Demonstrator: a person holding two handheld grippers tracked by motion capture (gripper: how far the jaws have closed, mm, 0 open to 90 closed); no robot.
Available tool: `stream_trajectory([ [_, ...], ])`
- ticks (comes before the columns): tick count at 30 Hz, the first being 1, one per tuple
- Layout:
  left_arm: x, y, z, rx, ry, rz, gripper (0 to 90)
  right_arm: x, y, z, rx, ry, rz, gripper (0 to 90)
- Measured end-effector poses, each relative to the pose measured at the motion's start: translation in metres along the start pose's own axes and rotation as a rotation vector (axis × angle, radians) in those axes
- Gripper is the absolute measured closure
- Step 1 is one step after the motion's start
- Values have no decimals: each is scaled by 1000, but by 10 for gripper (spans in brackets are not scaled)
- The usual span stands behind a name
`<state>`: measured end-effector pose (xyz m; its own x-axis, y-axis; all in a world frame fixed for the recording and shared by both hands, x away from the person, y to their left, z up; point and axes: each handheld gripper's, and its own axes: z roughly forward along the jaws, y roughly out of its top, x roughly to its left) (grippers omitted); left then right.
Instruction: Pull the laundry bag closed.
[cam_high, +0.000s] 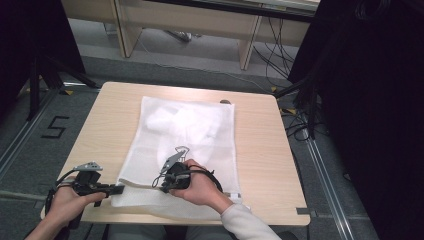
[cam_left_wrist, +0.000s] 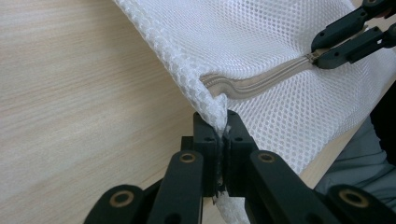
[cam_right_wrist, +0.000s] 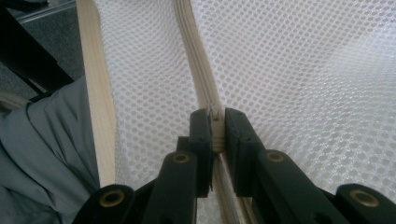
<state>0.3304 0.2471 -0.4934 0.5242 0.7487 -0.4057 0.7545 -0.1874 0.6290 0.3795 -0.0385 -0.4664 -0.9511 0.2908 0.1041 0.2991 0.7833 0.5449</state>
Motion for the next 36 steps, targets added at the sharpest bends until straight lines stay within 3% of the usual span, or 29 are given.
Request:
stream_trajectory([
  [1, 0, 0, 0, 0, -4, 0, 858, 0, 0, 0, -3, -3, -8, 826],
  [3, 0, -1, 1, -18, 4, -2, 858, 1, -1, -2, 6, 3, 19, 826],
  [5, 1, 0, 0, 2, -5, 0, 857, -2, -1, -2, -5, -2, -2, 826],
  [8, 0, -1, 1, -14, -2, -2, 857, -3, -2, -1, -8, -1, -22, 826],
  [9, 0, 0, 0, -4, 5, 0, 857, -1, -2, -3, -1, -3, 2, 826],
  [11, 1, 0, -1, 2, -8, 3, 857, -2, -2, -4, -8, -5, -20, 826],
  [15, 1, 0, 0, 4, -11, -4, 858, -2, -3, -6, -8, -9, 7, 826],
  [21, 1, 0, 0, 4, -6, -1, 858, -2, -5, -9, -8, -11, 8, 826],
  [22, 1, 0, 0, 4, -7, 0, 857, -3, -4, -9, -15, -10, -17, 826],
  [24, 0, -1, 1, -16, 3, -3, 858, -3, -5, -10, -16, -10, -16, 826],
  [26, 1, 0, 0, 9, -4, 2, 858, -4, -6, -11, -18, -12, -15, 826],
  [27, 1, -1, 1, -10, 5, -2, 858, -4, -6, -12, -15, -6, -7, 826],
  [30, 1, -1, 1, -6, 6, 1, 858, -4, -8, -14, -16, -8, 17, 826],
  [36, 0, -1, 1, -12, 7, 0, 858, -5, -10, -16, -14, -13, -13, 826],
])
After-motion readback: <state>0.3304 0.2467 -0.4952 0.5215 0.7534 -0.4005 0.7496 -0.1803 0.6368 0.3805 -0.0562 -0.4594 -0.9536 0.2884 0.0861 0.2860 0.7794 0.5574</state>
